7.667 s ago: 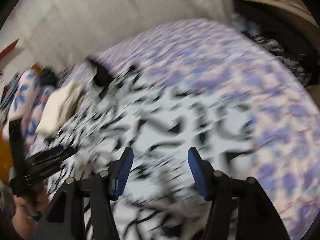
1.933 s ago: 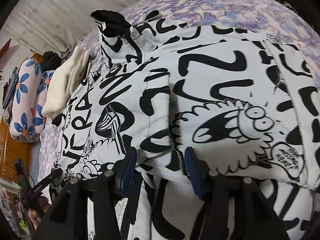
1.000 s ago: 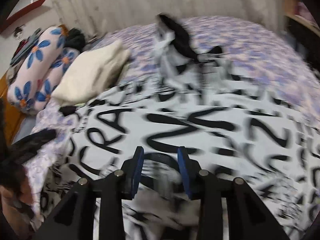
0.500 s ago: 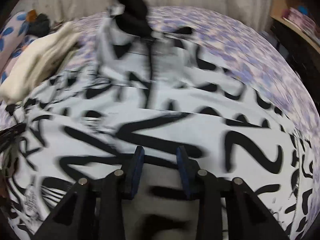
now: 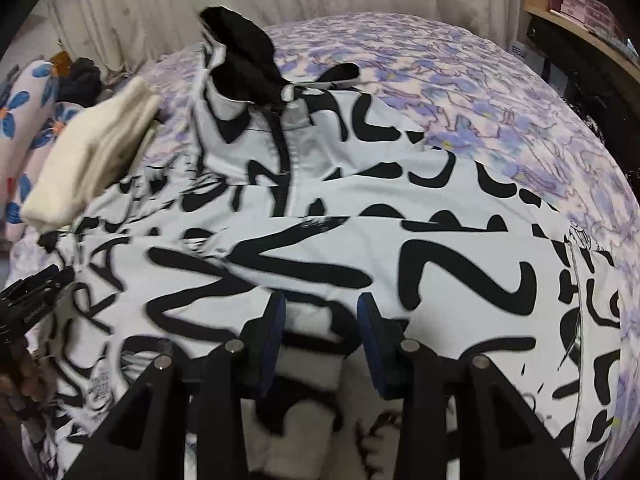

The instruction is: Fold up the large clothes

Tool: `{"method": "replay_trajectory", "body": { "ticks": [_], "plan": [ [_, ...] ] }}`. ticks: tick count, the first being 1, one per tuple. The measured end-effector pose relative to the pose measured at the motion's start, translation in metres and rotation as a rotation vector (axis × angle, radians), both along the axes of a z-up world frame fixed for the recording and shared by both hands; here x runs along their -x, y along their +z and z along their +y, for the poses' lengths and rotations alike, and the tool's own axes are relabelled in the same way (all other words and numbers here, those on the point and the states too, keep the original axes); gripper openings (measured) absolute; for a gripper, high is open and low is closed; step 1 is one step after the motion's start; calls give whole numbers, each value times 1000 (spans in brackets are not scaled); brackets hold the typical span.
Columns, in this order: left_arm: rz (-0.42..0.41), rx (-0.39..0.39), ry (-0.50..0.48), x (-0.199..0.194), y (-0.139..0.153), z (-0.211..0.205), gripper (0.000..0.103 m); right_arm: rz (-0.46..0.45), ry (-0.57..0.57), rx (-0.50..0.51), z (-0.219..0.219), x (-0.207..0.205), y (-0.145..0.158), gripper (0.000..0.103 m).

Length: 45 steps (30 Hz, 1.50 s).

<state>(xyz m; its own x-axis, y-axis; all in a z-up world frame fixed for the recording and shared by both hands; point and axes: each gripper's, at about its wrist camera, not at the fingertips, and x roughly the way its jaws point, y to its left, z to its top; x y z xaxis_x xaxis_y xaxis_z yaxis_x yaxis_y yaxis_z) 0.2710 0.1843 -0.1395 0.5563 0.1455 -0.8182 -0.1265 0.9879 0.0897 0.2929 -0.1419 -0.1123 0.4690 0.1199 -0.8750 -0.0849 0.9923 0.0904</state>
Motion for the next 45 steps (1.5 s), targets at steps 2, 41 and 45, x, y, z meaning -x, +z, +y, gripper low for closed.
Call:
{"method": "replay_trajectory", "body": {
  "ticks": [2,41,45],
  "plan": [
    [-17,-3,-13,11,11,-5,66,2,34,-22,8,10,6,38],
    [89,330,-32,173,45,-1,103,108,61,-166,-4,133,14,48],
    [43,356,7,202,57,1,103,96,45,-187,-15,155,22,48]
  ]
}}
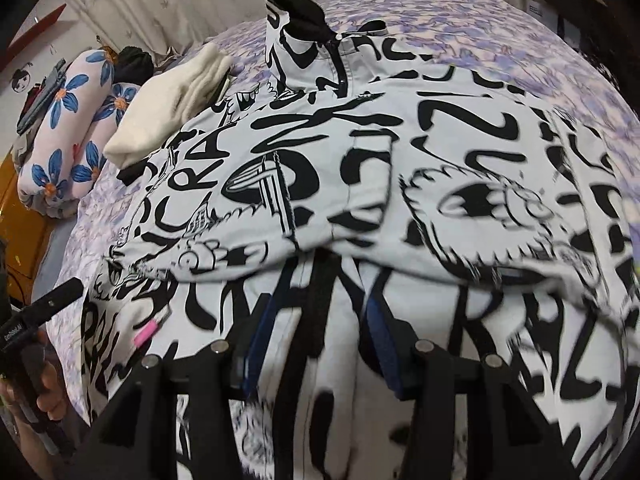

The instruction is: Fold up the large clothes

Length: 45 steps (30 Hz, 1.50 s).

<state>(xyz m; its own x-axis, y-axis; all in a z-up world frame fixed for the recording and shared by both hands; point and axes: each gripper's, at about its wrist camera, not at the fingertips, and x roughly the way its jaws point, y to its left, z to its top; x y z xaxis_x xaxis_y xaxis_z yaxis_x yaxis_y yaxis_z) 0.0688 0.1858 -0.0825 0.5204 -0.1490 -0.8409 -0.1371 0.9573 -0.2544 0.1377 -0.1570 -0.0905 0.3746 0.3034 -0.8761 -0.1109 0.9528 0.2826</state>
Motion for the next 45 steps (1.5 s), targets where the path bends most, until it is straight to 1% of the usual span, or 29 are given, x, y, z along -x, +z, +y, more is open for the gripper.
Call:
{"method": "replay_trajectory", "body": {
  "ticks": [2,6,9,14,18,21,24,26,30,31,32,34,37,39,40,43,45],
  "plan": [
    [-12,6,9,13,5,1,103,-10,-13,-18,-7,10,5,48],
    [-74,31,21,40,19,4,103,-25,-32,-61,-22,29,16,48],
    [-105,-7,33,59,30,3,103,-47,-37,-65,-30,47,27,48],
    [-89,-30,32,84,38,4,103,-74,-41,-53,-41,76,39,48],
    [-64,-26,48,100,38,11,103,-83,-50,-47,-51,95,42,48],
    [-33,-13,71,109,32,20,103,-82,-64,-41,-60,112,41,48],
    [10,-37,74,115,21,28,103,-71,-62,-31,-68,126,37,49],
    [36,-58,52,120,12,31,103,-56,-63,-14,-76,135,33,49],
    [77,-39,-34,128,-7,33,103,-40,-67,3,-92,150,26,49],
    [91,-39,-50,130,-14,33,103,-33,-71,5,-98,155,24,50],
    [105,-44,-57,132,-19,33,103,-26,-80,9,-104,159,22,56],
    [130,-54,-67,134,-28,35,103,-18,-99,12,-117,167,21,63],
    [146,-37,-78,137,-36,37,103,-2,-128,12,-139,179,19,63],
    [157,-3,-93,139,-43,36,103,13,-154,28,-153,184,19,63],
    [164,3,-96,139,-46,34,103,21,-166,35,-158,186,18,63],
    [174,-14,-117,138,-53,27,103,44,-183,36,-174,196,15,63],
    [174,-22,-128,136,-56,24,103,61,-179,60,-178,200,12,63]
  ]
}}
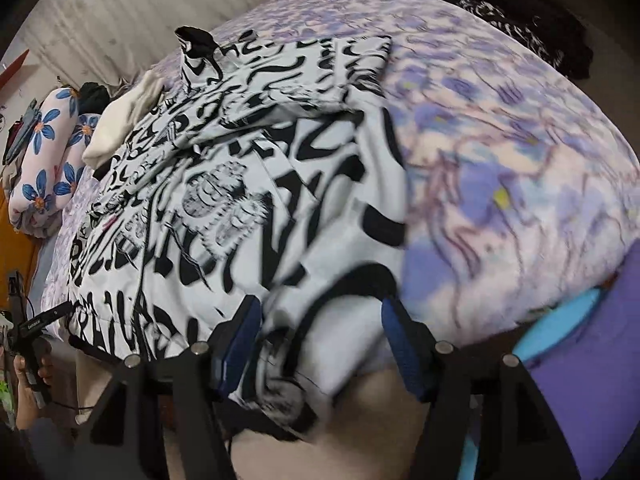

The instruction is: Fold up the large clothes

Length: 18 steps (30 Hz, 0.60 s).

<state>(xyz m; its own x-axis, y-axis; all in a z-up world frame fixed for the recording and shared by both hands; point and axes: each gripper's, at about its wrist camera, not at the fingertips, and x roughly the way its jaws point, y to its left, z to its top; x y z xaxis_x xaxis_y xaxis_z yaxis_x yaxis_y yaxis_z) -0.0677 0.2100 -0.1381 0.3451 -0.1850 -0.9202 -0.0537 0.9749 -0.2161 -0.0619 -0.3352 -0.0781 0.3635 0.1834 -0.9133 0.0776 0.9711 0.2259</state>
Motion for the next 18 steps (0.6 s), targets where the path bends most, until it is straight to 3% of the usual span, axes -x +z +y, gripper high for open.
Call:
{"method": "replay_trajectory", "body": {
  "ticks": [2,7,9,12,13,15,16,17,18],
  "plan": [
    [3,1,-1,-3,-3,-1,103,26,-2,7,-3,3,-7,63],
    [3,13,-5,-10,-11,-2,103,44,53,-117,4,6,-24,62],
    [0,13,-8,-12,-13,-2,102,29,86,-100,15,5,-29,62],
    [-5,18,-5,-14,-16,-2,102,8,116,-73,27,4,-32,52],
    [-7,18,-1,-15,-18,-2,102,2,128,-66,29,4,-32,44],
    [-15,-10,15,-14,-18,-3,92,-13,150,-36,33,5,-28,23],
    [-18,-25,18,-13,-15,-4,79,-20,159,-28,35,5,-25,19],
    [-26,-27,13,-12,-12,-7,56,-26,169,-21,37,6,-22,16],
    [-33,-13,1,-12,-8,-10,43,-36,178,-12,40,6,-19,15]
  ]
}}
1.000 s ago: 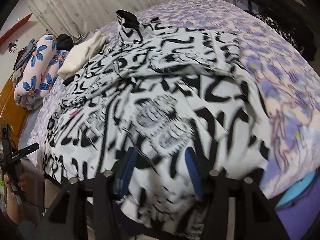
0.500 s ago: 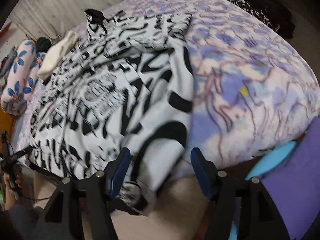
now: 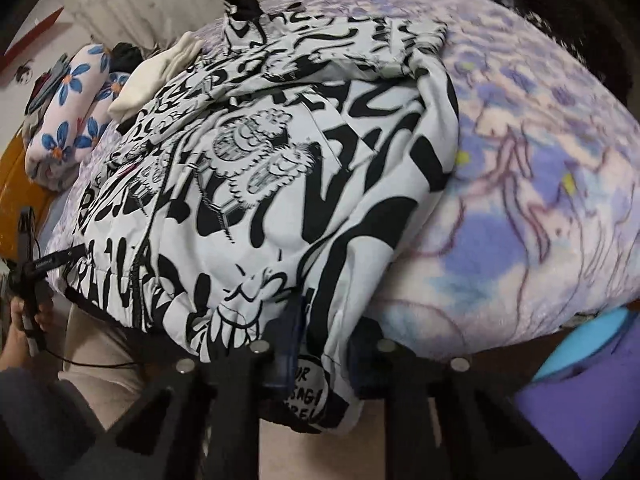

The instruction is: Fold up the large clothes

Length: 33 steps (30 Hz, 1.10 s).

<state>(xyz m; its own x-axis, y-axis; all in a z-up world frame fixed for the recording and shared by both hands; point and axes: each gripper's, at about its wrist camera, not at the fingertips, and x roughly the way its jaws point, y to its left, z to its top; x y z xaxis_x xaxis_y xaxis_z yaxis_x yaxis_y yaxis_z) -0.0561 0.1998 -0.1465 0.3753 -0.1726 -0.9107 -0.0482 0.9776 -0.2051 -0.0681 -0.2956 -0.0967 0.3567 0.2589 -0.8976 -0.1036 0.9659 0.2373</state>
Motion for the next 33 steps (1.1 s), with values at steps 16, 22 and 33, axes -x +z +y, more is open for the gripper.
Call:
{"method": "replay_trajectory", "body": {
  "ticks": [16,22,33],
  "plan": [
    [-53,54,83,37,71,-3,6,-125,-72,-20,-5,7,82,6],
    [-1,62,74,46,96,6,6,-145,-44,-50,-10,15,114,6],
    [-168,278,130,1,128,18,6,-219,-126,-259,-36,-56,121,6]
  ]
}}
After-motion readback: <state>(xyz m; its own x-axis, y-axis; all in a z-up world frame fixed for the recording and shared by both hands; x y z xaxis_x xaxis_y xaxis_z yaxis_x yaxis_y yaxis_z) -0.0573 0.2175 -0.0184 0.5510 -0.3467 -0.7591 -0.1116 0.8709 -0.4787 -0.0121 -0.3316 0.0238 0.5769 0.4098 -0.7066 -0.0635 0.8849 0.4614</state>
